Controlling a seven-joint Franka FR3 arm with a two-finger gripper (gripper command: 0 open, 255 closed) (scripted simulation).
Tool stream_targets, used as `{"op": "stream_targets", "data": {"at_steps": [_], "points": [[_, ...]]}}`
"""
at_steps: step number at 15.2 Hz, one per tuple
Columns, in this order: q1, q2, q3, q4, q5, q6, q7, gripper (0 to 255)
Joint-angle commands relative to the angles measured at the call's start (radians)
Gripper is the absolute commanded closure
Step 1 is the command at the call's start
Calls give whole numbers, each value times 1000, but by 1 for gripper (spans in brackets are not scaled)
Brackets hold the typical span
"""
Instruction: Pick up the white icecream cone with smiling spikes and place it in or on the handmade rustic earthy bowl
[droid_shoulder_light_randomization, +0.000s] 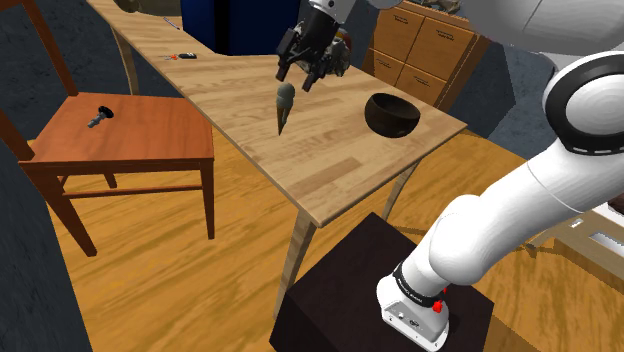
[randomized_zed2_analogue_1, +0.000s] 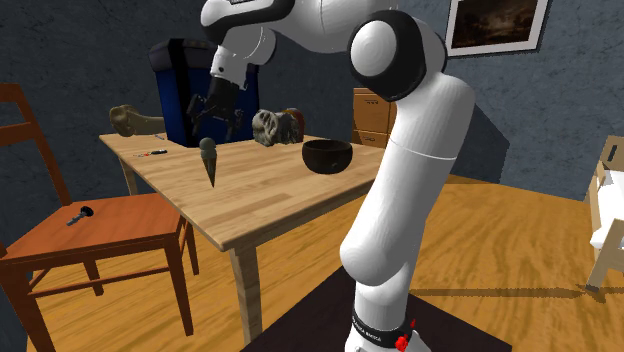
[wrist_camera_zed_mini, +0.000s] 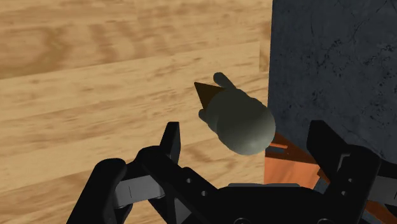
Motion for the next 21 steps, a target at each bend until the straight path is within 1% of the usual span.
{"op": "stream_targets", "data": {"at_steps": [1, 5, 12, 13, 21], "points": [[4, 2, 6, -27, 4, 30, -1, 0], [9, -2, 16, -76, 8, 78, -3, 0], [9, -2, 16, -75, 8, 78, -3, 0], [9, -2, 16, -75, 8, 78, -3, 255], [9, -2, 16, -75, 8, 78, -3, 255]]}}
